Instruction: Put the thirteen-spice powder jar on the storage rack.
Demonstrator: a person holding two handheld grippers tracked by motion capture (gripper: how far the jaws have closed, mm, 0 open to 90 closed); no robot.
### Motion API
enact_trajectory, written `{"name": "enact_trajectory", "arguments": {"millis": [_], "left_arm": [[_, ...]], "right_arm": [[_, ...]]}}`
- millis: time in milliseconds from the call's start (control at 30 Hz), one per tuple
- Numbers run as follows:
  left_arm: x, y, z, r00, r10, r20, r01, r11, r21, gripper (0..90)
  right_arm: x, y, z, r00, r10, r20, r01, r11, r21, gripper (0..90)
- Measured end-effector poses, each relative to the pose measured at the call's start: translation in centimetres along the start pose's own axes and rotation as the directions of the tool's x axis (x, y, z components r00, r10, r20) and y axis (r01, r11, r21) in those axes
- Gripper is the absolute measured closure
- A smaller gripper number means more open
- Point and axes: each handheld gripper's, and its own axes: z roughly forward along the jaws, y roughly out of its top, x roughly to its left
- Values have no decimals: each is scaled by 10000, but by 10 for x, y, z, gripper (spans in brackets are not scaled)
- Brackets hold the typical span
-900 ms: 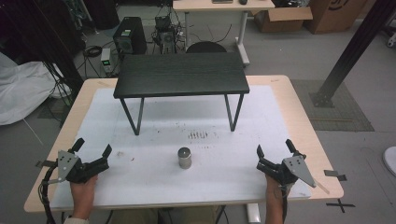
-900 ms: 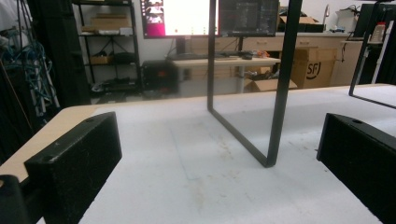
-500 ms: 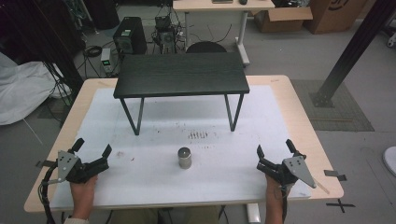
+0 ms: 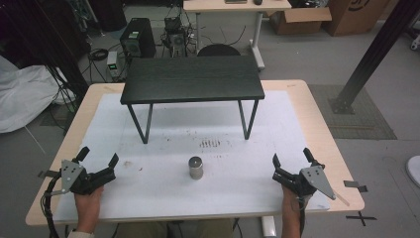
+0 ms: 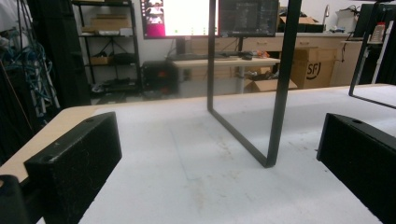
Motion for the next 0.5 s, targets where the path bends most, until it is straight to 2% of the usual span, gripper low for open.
{"name": "enact_trajectory", "arguments": {"millis": [300,500], "left_arm": [[0,0,0,10000,21,17,-21,10000,22,3],[0,0,0,10000,-3,6,3,10000,2,3]], "right_arm": [[-2,2,2,9999,61,-84,-60,9999,131,11],[0,18,1,9995,116,-300,-118,9999,-87,12]]}}
